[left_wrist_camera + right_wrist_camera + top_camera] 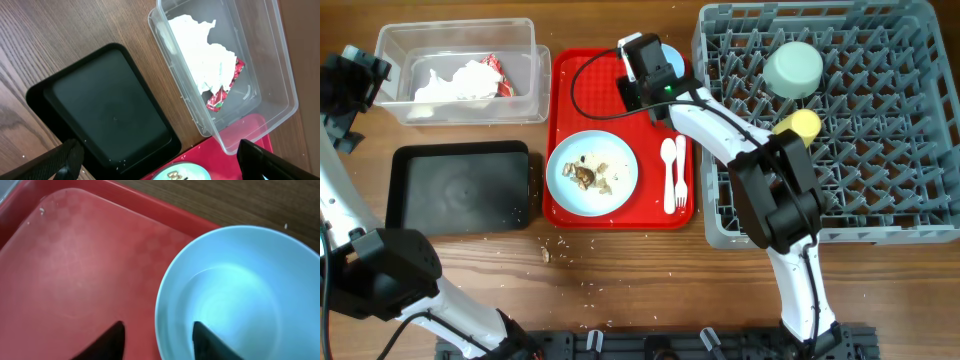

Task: Sort waste into correct bins and load items into the dishwasher rack
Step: 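Reach the right gripper to the light blue bowl and grasp it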

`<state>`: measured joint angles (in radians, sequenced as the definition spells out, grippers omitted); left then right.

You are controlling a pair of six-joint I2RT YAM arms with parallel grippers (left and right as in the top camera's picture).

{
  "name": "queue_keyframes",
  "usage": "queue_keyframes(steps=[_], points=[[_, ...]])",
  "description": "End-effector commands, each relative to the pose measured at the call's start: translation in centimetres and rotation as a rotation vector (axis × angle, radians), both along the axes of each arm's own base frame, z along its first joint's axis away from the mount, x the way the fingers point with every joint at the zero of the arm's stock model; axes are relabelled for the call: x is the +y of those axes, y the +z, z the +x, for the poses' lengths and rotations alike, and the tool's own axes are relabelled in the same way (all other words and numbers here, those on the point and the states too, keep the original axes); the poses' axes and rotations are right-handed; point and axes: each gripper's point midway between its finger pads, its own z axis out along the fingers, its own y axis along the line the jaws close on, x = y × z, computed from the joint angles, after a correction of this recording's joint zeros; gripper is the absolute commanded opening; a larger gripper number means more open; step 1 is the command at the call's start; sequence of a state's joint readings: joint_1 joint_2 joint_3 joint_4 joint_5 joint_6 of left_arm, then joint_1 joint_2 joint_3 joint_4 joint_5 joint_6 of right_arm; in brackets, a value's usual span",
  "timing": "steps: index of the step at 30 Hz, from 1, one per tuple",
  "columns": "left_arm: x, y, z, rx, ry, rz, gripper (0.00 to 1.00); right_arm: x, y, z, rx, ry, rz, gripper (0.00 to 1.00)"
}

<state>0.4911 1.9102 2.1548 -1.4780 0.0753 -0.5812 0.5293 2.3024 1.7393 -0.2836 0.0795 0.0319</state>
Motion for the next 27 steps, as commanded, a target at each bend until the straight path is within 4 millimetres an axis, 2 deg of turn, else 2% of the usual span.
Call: queue_keyframes(steps=[1,8,10,12,14,18,19,20,23,24,26,27], points=[[0.2,0.2,-0.1,-0.002,0.005,0.011,1.00,0.0,-1.4,-0.4,0.012,0.037,-0.051,0.37],[0.2,0.2,-0.1,-0.002,0.005,0.011,1.00,-0.1,-2.1,-0.8,0.030,0.046,-0.070,0.34],[0.2,0.2,-0.1,-0.002,0.005,0.011,1.00,-0.1,-2.1,-0.8,0.032,0.044,-0.068,0.26],[0.2,0.2,-0.1,-0.002,0.005,0.011,1.00,-0.1,-2.2,-0.9,0.041,0.041,-0.069,0.14],[0.2,0.2,-0.1,-0.002,0.005,0.011,1.00,0.1,-1.6,-0.9,0.045,0.037,-0.065,0.04],[0.2,0.2,-0.1,-0.002,0.005,0.011,1.00,0.5,0.8,-0.4,0.039,0.010,-0.022,0.04],[0.2,0.2,-0.1,-0.002,0.005,0.011,1.00,1.0,2.2,-0.6,0.041,0.018,0.016,0.04],[0.2,0.2,-0.1,-0.002,0.005,0.011,1.00,1.5,4.5,-0.8,0.038,0.006,0.078,0.04],[0.2,0.2,-0.1,-0.002,0.005,0.011,1.00,1.1,11.3,-1.6,0.008,-0.071,0.215,0.04],[0.2,0.2,-0.1,-0.002,0.005,0.011,1.00,0.4,14.4,-2.2,-0.009,-0.101,0.258,0.04],[0.2,0.2,-0.1,-0.002,0.005,0.011,1.00,-1.2,18.8,-3.4,-0.036,-0.134,0.304,0.04],[0.2,0.2,-0.1,-0.002,0.005,0.011,1.00,-2.7,21.6,-4.4,-0.055,-0.147,0.318,0.04]])
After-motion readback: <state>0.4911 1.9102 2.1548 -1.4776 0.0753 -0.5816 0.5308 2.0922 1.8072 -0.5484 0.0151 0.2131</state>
